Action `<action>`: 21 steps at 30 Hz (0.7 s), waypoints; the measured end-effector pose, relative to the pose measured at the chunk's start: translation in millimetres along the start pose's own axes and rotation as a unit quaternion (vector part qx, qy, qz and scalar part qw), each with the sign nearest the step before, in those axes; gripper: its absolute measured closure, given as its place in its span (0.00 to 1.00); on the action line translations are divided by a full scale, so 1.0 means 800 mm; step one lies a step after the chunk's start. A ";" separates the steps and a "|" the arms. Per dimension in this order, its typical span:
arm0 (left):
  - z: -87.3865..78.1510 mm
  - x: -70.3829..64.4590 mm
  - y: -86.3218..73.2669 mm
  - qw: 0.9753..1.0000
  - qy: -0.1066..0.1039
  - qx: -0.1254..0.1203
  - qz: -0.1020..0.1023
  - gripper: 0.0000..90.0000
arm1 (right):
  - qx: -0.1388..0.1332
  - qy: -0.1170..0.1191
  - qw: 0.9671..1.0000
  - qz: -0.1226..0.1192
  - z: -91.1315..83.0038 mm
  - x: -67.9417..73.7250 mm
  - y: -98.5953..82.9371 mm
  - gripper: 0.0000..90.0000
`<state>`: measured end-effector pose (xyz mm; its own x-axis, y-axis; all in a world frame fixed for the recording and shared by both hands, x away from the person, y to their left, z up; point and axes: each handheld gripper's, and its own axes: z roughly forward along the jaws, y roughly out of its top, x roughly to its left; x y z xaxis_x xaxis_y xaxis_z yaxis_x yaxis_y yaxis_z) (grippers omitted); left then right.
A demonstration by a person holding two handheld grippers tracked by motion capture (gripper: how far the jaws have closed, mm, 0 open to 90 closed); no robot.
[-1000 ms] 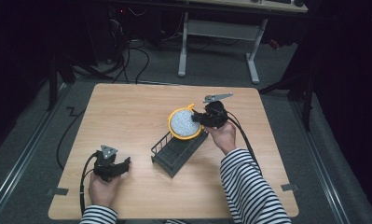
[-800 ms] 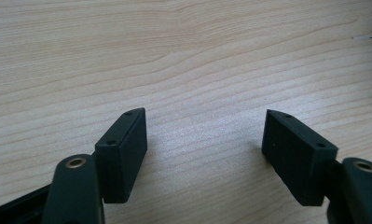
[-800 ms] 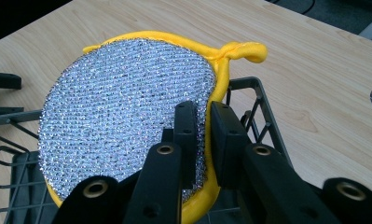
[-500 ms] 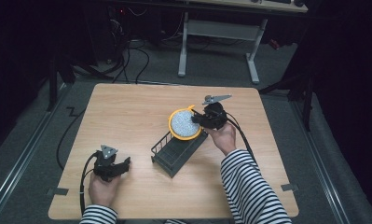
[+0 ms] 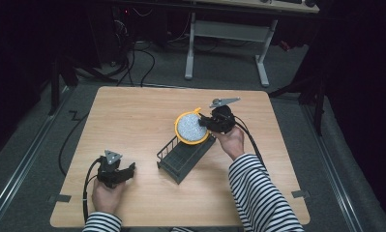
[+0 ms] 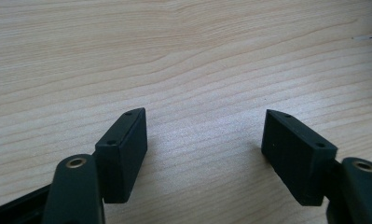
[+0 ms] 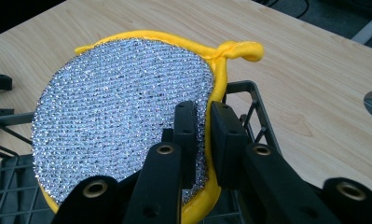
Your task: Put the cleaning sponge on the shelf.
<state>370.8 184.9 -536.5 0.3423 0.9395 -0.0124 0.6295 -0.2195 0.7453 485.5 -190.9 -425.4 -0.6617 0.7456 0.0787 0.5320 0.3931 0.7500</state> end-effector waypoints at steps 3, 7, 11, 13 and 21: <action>0.000 0.000 0.000 1.000 0.000 0.001 0.000 0.35 | 0.005 0.006 1.000 0.005 0.001 -0.002 0.000 0.91; 0.000 0.000 0.000 1.000 0.000 0.000 0.000 0.35 | 0.016 0.001 1.000 -0.001 0.005 -0.003 -0.001 0.91; 0.000 0.000 0.000 1.000 -0.001 0.000 0.000 0.35 | 0.031 -0.005 0.999 -0.005 0.010 -0.003 -0.006 0.91; 0.000 0.000 0.000 1.000 -0.001 0.000 0.000 0.35 | 0.031 0.000 1.000 -0.004 0.008 -0.004 -0.007 0.91; 0.000 0.000 0.000 1.000 0.000 0.000 0.000 0.35 | 0.051 0.001 0.999 -0.016 0.002 -0.003 -0.009 0.91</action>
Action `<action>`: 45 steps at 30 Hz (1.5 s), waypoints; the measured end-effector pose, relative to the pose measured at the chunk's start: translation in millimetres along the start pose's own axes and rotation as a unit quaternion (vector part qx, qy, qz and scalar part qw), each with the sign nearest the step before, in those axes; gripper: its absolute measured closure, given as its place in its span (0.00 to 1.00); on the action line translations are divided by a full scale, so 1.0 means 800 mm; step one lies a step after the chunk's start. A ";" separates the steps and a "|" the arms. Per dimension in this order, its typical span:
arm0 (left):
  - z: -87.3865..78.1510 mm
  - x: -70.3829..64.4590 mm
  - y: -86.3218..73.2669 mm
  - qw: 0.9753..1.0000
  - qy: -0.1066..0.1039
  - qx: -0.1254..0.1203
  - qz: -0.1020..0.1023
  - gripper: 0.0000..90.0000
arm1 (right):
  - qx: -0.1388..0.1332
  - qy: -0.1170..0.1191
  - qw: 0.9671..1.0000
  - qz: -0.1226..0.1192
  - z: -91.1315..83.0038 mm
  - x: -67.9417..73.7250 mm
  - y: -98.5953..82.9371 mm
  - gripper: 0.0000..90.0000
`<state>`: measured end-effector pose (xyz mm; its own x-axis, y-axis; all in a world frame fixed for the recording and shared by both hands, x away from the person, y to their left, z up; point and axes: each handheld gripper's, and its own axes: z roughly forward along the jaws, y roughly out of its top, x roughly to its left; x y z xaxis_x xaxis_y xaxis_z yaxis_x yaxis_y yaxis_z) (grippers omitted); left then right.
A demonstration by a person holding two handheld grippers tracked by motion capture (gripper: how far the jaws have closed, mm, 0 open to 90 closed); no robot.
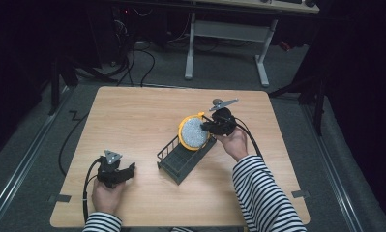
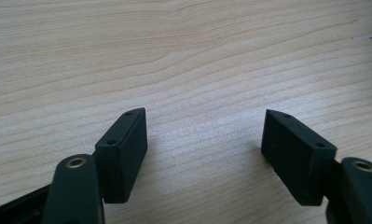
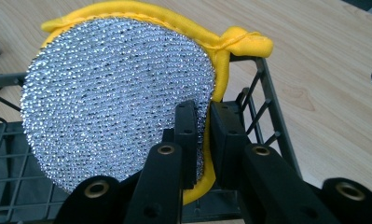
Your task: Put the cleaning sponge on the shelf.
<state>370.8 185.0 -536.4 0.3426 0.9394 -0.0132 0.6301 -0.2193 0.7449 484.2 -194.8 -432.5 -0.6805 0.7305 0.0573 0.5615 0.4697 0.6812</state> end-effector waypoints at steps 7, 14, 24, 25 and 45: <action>0.000 0.000 0.000 1.000 -0.001 0.000 0.000 0.36 | 0.008 -0.002 1.000 0.005 0.007 -0.001 -0.011 0.89; 0.000 0.000 0.000 1.000 -0.001 0.000 0.000 0.36 | -0.020 -0.019 0.999 0.023 -0.011 -0.004 -0.016 0.57; 0.000 0.000 0.000 1.000 -0.001 0.000 -0.001 0.36 | -0.087 -0.038 0.994 0.056 -0.079 -0.017 -0.039 0.57; 0.000 0.000 0.000 1.000 -0.001 0.000 -0.001 0.36 | -0.085 -0.044 0.994 0.059 -0.085 -0.018 -0.044 0.57; 0.000 0.000 0.000 1.000 -0.001 -0.001 -0.001 0.36 | -0.130 -0.071 0.984 0.096 -0.165 -0.033 -0.096 0.61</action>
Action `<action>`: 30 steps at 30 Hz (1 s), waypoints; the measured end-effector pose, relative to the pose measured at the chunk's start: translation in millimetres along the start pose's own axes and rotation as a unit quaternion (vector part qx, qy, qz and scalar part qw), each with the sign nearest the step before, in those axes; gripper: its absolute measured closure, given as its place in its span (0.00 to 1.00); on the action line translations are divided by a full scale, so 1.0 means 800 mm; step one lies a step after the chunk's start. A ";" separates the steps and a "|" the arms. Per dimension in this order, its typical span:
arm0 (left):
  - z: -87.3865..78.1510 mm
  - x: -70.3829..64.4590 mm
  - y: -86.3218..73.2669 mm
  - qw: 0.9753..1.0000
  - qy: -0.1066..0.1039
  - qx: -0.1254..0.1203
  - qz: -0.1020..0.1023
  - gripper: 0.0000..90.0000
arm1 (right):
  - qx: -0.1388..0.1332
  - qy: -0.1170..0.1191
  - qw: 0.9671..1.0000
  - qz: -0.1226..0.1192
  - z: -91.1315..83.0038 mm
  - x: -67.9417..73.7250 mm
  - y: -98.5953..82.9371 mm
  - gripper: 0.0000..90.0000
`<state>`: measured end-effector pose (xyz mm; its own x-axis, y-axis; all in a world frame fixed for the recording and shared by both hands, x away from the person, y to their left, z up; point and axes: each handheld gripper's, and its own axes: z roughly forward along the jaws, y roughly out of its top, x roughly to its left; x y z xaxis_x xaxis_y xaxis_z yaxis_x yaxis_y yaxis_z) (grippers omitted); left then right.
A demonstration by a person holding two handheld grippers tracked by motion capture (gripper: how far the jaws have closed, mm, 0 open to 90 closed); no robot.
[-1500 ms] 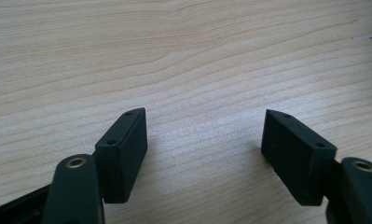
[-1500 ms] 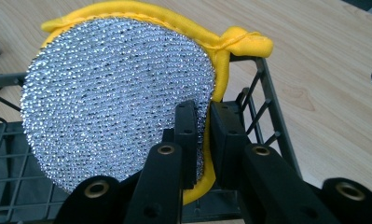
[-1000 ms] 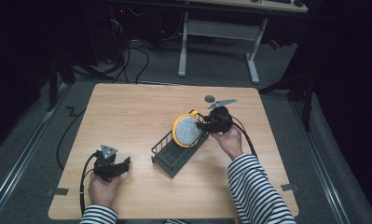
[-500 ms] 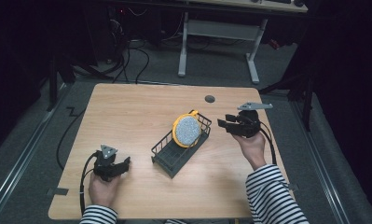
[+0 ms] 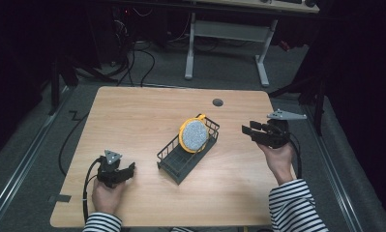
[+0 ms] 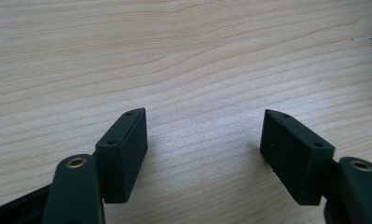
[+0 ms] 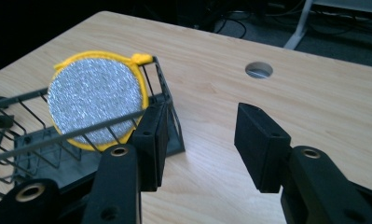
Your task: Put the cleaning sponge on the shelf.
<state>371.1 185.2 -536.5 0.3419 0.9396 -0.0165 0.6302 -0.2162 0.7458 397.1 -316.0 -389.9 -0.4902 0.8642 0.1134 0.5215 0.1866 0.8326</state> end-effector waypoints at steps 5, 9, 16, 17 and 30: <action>0.000 0.000 0.000 1.000 0.000 0.000 0.000 0.36 | -0.002 -0.013 1.000 -0.005 -0.012 0.000 -0.008 0.61; 0.000 0.000 0.000 1.000 0.000 0.000 -0.001 0.36 | -0.013 -0.010 1.000 -0.001 -0.022 0.001 -0.015 0.61; 0.000 0.000 0.000 1.000 0.001 0.000 0.000 0.36 | -0.015 -0.014 1.000 0.016 -0.035 -0.006 -0.040 0.61; 0.000 0.000 0.000 1.000 0.000 0.000 0.000 0.36 | -0.016 -0.015 1.000 0.018 -0.037 -0.008 -0.044 0.61; 0.000 0.000 0.000 1.000 0.001 0.000 0.001 0.36 | 0.000 -0.032 0.998 0.061 -0.024 -0.024 -0.112 0.58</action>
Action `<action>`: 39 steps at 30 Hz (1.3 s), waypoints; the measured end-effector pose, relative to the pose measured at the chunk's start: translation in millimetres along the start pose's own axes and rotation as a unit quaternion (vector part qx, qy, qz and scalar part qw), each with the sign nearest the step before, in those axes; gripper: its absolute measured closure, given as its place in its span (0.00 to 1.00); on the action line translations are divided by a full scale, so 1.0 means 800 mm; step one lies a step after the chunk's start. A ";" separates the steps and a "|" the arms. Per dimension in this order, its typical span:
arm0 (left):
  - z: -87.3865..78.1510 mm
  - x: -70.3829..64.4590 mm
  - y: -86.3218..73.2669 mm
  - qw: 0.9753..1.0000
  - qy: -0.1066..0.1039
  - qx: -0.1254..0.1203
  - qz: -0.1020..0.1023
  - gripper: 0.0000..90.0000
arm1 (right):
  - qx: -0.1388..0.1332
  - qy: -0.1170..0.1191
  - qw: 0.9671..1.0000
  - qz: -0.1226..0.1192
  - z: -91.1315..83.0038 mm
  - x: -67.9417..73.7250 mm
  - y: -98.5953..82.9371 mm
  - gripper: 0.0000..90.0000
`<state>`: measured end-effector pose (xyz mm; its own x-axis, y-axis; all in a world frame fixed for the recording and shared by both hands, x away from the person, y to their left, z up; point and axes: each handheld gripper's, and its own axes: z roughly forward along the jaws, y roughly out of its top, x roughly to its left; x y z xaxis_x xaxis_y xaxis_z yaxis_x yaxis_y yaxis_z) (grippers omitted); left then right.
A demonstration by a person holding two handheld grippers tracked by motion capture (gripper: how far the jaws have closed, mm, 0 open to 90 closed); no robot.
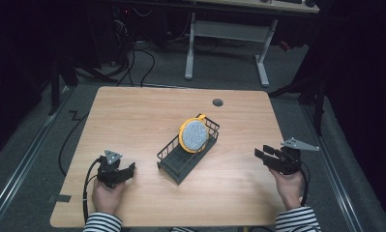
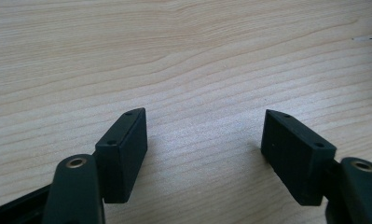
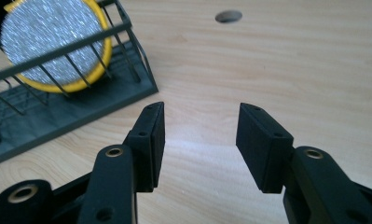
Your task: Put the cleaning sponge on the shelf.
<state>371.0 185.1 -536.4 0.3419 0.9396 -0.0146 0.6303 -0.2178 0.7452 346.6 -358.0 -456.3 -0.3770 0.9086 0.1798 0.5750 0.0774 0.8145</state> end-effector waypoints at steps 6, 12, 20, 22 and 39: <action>0.000 0.000 0.000 1.000 0.000 0.000 0.000 0.36 | 0.015 -0.012 1.000 0.015 0.016 -0.010 -0.030 0.57; 0.000 0.000 0.000 1.000 0.000 0.000 0.000 0.36 | 0.028 -0.022 0.999 0.023 0.025 -0.016 -0.044 0.56; 0.000 0.000 0.000 1.000 0.000 0.000 -0.001 0.36 | 0.050 -0.044 0.998 0.015 0.043 -0.016 -0.059 0.53; 0.000 0.000 0.000 1.000 0.000 0.000 -0.001 0.36 | 0.055 -0.049 0.997 0.007 0.049 -0.014 -0.061 0.53; 0.000 0.000 0.000 1.000 0.000 0.000 0.000 0.36 | 0.067 -0.077 0.994 -0.025 0.058 -0.010 -0.071 0.49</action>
<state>371.1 185.1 -536.3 0.3422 0.9395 -0.0154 0.6310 -0.2177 0.7446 350.9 -350.8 -529.3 -0.2990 0.9532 0.0458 0.6540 0.1697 0.7372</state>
